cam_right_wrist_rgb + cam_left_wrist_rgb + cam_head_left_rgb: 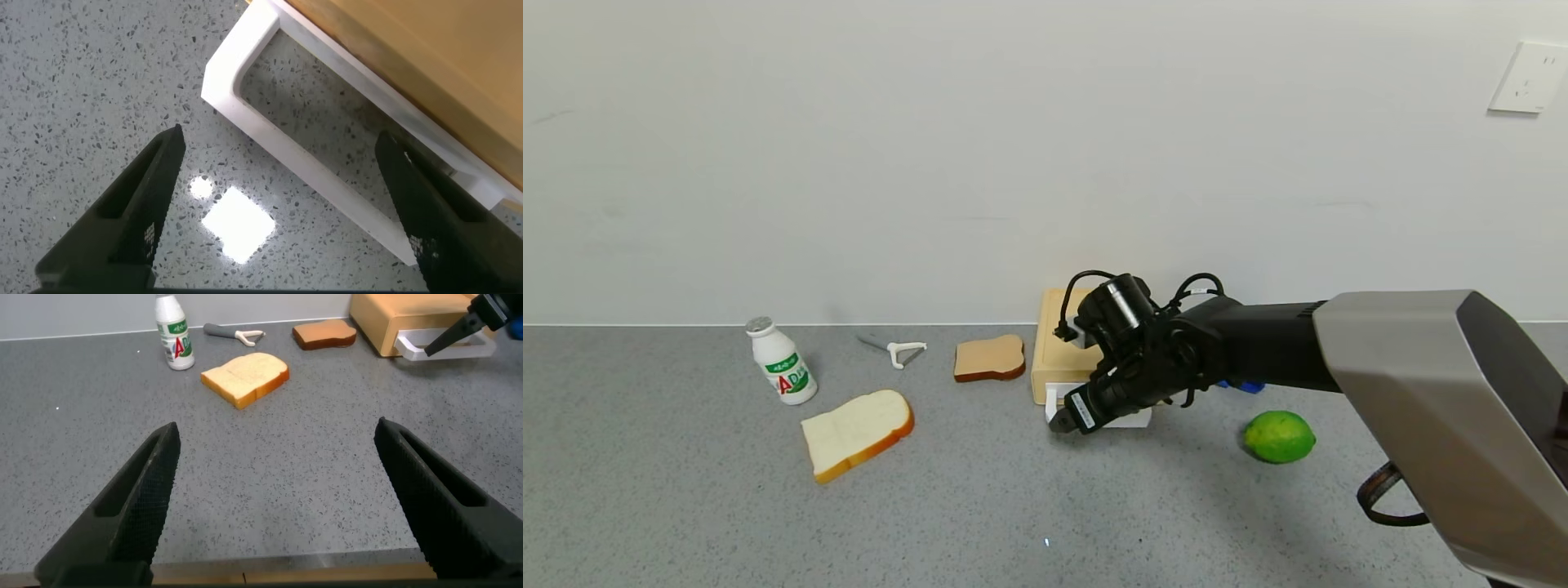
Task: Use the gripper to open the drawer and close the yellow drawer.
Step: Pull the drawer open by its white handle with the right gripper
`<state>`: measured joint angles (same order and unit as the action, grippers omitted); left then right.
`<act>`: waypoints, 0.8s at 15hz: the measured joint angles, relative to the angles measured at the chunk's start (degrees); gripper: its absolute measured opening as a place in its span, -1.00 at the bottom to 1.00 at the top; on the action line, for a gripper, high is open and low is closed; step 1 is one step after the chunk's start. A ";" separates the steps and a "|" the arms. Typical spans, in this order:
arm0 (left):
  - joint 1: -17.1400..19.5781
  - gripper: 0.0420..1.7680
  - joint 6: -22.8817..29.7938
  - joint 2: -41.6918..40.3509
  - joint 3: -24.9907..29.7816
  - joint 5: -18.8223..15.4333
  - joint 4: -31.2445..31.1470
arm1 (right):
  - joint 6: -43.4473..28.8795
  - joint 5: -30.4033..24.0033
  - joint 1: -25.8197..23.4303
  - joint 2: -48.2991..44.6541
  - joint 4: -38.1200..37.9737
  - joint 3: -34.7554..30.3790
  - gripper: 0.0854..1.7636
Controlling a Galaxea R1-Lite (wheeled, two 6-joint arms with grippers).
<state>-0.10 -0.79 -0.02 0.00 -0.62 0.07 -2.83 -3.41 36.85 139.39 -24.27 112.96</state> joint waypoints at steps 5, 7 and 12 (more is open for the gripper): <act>0.00 0.94 0.00 0.00 0.00 0.00 0.00 | -0.48 1.27 -0.02 0.85 0.46 0.09 0.94; 0.00 0.94 0.00 0.00 0.00 0.00 0.00 | -1.61 1.33 0.13 1.10 0.02 0.20 0.94; 0.00 0.94 0.02 0.00 0.00 0.00 0.00 | -2.97 1.30 0.74 1.33 -3.17 0.33 0.94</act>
<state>-0.10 -0.77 -0.02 0.00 -0.62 0.07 -5.80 -2.11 37.60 140.72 -27.44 113.29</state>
